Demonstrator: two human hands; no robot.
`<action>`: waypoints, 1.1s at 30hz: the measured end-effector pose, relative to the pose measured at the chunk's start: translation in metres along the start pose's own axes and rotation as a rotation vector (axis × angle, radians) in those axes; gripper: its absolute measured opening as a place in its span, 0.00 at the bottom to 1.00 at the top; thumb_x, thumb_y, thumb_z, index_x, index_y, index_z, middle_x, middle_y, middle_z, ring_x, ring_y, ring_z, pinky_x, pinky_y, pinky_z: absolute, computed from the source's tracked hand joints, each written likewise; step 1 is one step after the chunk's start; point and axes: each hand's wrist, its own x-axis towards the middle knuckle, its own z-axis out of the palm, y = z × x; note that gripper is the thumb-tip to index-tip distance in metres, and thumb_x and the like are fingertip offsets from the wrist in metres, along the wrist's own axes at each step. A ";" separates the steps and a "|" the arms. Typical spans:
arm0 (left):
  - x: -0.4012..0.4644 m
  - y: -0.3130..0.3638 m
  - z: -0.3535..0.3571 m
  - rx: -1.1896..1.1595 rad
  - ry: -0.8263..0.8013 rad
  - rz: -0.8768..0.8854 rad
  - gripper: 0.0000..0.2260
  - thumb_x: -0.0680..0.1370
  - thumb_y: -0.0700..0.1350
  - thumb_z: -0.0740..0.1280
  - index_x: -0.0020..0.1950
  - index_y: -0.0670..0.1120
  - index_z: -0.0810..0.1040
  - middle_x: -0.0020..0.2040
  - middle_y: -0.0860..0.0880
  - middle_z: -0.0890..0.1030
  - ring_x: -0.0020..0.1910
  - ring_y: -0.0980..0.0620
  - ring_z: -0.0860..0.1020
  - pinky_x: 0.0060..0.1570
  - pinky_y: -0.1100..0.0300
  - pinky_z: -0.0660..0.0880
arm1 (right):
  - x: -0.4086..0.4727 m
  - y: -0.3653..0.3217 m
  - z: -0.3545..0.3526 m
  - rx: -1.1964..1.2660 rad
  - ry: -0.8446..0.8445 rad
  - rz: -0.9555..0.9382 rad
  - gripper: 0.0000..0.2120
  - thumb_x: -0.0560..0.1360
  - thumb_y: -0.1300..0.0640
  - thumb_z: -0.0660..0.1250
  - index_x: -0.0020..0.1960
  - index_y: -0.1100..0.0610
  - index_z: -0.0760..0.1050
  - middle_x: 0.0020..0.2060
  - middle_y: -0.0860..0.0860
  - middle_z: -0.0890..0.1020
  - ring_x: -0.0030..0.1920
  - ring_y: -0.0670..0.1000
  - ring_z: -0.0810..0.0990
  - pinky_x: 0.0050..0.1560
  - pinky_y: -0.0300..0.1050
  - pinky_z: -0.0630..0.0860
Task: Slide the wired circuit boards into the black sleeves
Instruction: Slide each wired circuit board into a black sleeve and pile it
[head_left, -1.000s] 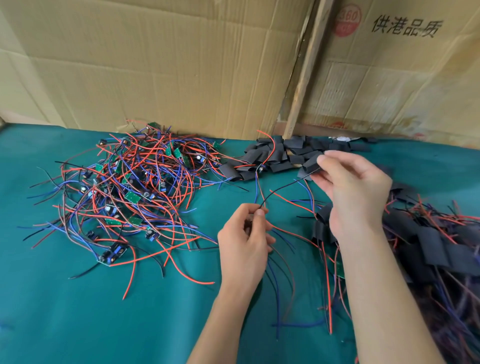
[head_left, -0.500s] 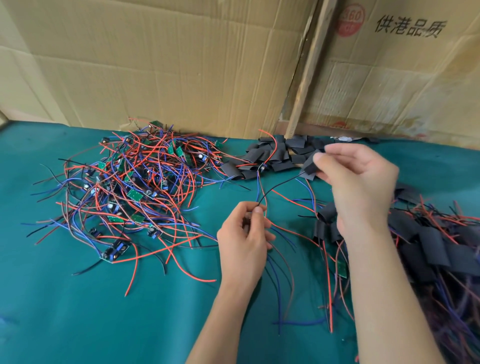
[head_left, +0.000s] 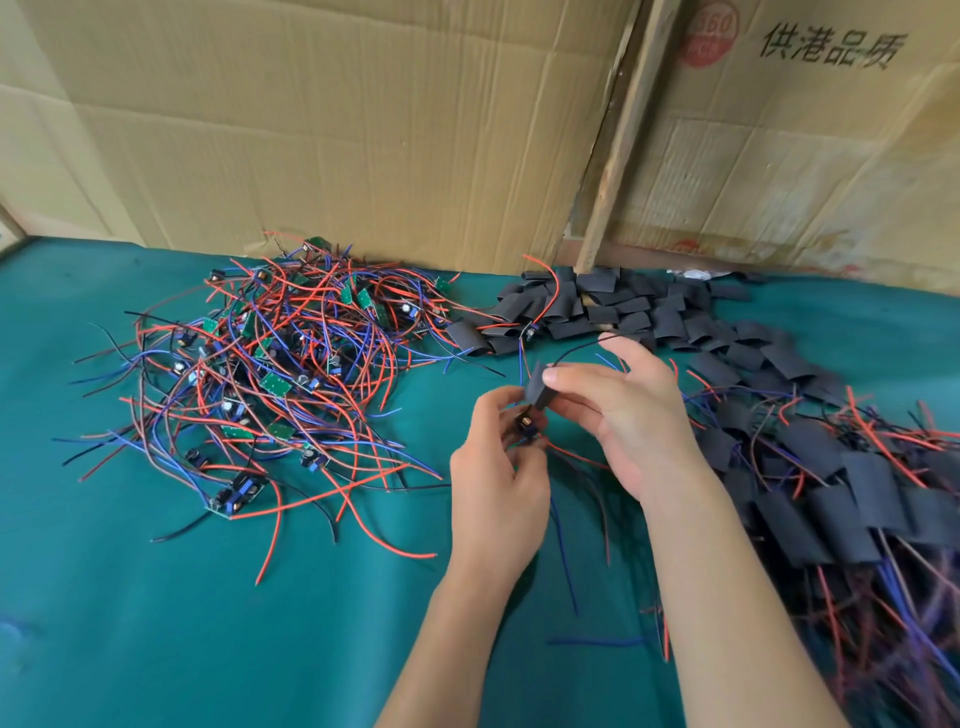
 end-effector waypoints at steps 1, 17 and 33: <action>0.000 -0.001 -0.001 0.021 0.007 0.000 0.18 0.76 0.32 0.60 0.62 0.49 0.74 0.50 0.53 0.85 0.48 0.58 0.84 0.50 0.69 0.76 | 0.000 0.001 0.000 -0.023 -0.010 -0.001 0.40 0.69 0.74 0.74 0.77 0.64 0.61 0.40 0.59 0.87 0.45 0.57 0.86 0.49 0.52 0.85; 0.003 -0.001 -0.003 -0.076 0.229 -0.059 0.07 0.79 0.35 0.68 0.45 0.47 0.78 0.40 0.53 0.83 0.36 0.53 0.86 0.39 0.63 0.78 | -0.001 -0.009 -0.007 -0.458 -0.164 -0.161 0.50 0.61 0.63 0.81 0.78 0.54 0.63 0.37 0.52 0.87 0.38 0.48 0.86 0.50 0.39 0.81; 0.003 -0.002 -0.001 -0.031 0.110 -0.035 0.07 0.76 0.35 0.71 0.48 0.47 0.79 0.41 0.48 0.83 0.36 0.47 0.83 0.39 0.49 0.82 | -0.003 -0.011 -0.009 -0.625 -0.218 -0.025 0.28 0.66 0.58 0.79 0.64 0.51 0.76 0.40 0.51 0.88 0.39 0.47 0.83 0.40 0.44 0.77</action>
